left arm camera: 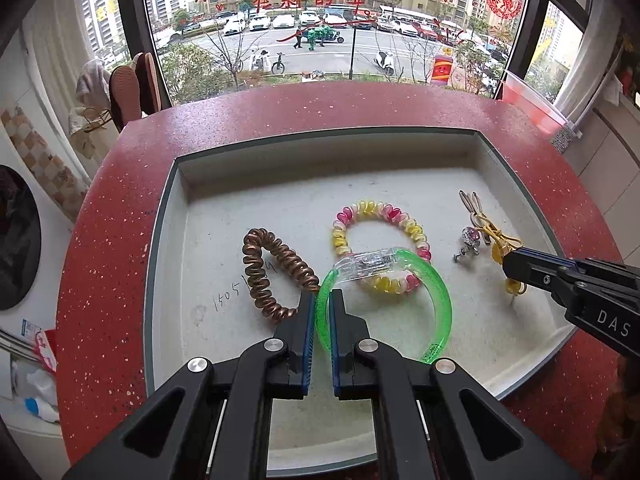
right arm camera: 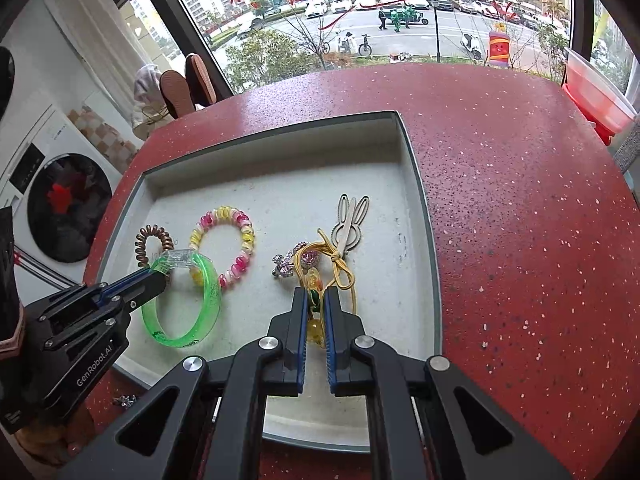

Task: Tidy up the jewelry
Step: 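Carry the cord bracelet with the right tool while the left tool carries the bangle into the tray, then open the right tool to drop the cord bracelet while the left tool releases the bangle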

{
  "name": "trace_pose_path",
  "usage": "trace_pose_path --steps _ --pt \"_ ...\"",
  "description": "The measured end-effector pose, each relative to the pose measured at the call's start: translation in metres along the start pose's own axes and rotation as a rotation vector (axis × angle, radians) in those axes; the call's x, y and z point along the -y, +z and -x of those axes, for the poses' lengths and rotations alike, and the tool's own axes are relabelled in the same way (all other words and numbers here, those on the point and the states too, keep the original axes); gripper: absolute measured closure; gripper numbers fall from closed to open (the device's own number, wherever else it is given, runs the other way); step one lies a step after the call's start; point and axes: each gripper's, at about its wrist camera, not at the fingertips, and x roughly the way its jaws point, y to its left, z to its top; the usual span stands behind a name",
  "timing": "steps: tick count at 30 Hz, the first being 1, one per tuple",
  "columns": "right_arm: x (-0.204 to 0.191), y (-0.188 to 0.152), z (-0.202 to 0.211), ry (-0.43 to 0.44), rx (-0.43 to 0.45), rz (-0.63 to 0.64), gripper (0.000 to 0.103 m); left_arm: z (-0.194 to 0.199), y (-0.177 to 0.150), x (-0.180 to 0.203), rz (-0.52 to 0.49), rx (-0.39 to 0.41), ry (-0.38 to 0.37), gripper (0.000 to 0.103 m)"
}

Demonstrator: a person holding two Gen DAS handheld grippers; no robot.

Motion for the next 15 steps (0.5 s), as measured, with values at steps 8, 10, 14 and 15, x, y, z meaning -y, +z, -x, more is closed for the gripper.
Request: trace_pose_path --steps 8,10,14,15 --pt "0.004 -0.007 -0.004 0.006 -0.012 -0.006 0.092 -0.003 -0.003 0.015 -0.091 0.027 0.091 0.078" --pt "0.003 -0.007 -0.005 0.002 -0.015 0.001 0.092 -0.002 -0.004 0.019 -0.112 0.031 0.112 0.077" --pt "0.003 -0.008 -0.005 0.018 -0.023 0.002 0.089 0.001 -0.007 0.018 -0.099 0.037 0.116 0.077" --pt "0.004 -0.008 -0.004 0.026 -0.021 -0.001 0.087 0.002 -0.008 0.017 -0.09 0.04 0.116 0.077"
